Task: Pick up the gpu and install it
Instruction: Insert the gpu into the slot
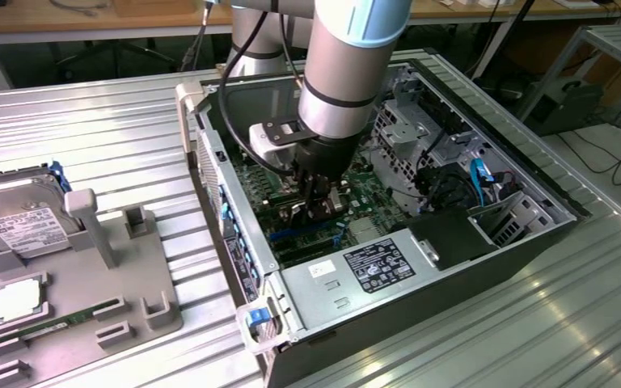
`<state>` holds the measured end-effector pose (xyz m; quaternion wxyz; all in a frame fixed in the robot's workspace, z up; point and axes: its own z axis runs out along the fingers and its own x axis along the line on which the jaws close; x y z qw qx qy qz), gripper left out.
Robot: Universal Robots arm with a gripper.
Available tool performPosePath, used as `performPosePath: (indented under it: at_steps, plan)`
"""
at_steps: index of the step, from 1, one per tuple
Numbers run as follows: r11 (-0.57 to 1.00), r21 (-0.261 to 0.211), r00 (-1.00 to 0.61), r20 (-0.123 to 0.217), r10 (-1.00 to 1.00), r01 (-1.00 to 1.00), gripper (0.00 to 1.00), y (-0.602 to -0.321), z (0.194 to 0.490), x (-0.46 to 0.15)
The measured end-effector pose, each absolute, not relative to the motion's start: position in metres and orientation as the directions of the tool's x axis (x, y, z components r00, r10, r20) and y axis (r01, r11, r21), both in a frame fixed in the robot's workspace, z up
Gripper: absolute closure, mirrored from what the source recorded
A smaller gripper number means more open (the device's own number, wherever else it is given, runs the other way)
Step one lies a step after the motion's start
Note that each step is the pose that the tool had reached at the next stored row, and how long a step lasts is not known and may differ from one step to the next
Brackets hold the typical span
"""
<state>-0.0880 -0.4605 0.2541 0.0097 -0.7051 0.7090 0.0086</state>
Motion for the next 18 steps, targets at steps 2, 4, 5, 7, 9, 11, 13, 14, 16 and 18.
performPosePath:
  at_steps: [2, 4, 5, 7, 9, 11, 13, 14, 16, 18]
  plan:
    - [0.006, -0.001, -0.005, -0.026, -1.0, -1.0, 0.73, -0.4605, 0.2541, -0.088]
    - [0.006, -0.002, -0.005, -0.026, -1.0, -1.0, 0.73, -0.4605, 0.2537, -0.088]
    - [0.005, -0.002, -0.005, -0.027, -1.0, -1.0, 0.73, -0.4605, 0.2529, -0.088]
    - [0.005, -0.001, -0.005, -0.026, -1.0, -1.0, 0.73, -0.4606, 0.2527, -0.088]
    - [0.006, -0.001, -0.005, -0.026, -1.0, -1.0, 0.73, -0.4606, 0.2525, -0.088]
    - [0.006, -0.001, -0.005, -0.026, -1.0, -1.0, 0.73, -0.4605, 0.2512, -0.088]
    - [0.006, -0.001, -0.006, -0.026, -1.0, -1.0, 0.73, -0.4606, 0.2507, -0.088]
    - [0.006, -0.001, -0.006, -0.026, -1.0, -1.0, 0.73, -0.4606, 0.2507, -0.088]
    - [0.005, -0.001, -0.005, -0.026, -1.0, -1.0, 0.73, -0.4606, 0.2507, -0.088]
    - [0.006, -0.001, -0.005, -0.026, -1.0, -1.0, 0.73, -0.4606, 0.2506, -0.088]
